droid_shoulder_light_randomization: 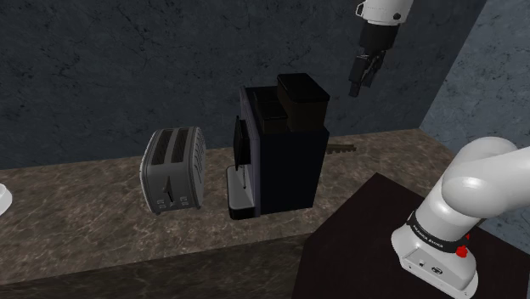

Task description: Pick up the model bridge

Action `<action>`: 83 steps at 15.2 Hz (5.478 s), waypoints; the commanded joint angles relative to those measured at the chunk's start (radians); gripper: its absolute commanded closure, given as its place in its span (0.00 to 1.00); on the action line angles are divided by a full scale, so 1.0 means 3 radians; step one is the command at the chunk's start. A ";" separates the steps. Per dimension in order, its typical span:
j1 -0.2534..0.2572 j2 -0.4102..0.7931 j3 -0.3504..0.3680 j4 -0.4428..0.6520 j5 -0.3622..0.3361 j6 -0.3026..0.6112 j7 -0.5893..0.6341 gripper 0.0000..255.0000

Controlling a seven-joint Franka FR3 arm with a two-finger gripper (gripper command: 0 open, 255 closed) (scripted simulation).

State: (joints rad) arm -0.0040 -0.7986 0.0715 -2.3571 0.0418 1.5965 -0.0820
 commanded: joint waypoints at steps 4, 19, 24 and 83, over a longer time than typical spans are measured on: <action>-0.0003 0.0024 -0.0168 -0.0243 -0.0127 0.0249 -0.0312 0.00; -0.0078 0.0999 -0.1059 -0.0778 -0.0703 0.1736 -0.1822 0.00; -0.0047 0.1615 -0.1347 -0.0679 -0.0734 0.2259 -0.2348 0.00; -0.0603 0.4559 -0.1215 0.1277 0.0337 0.3163 -0.4881 1.00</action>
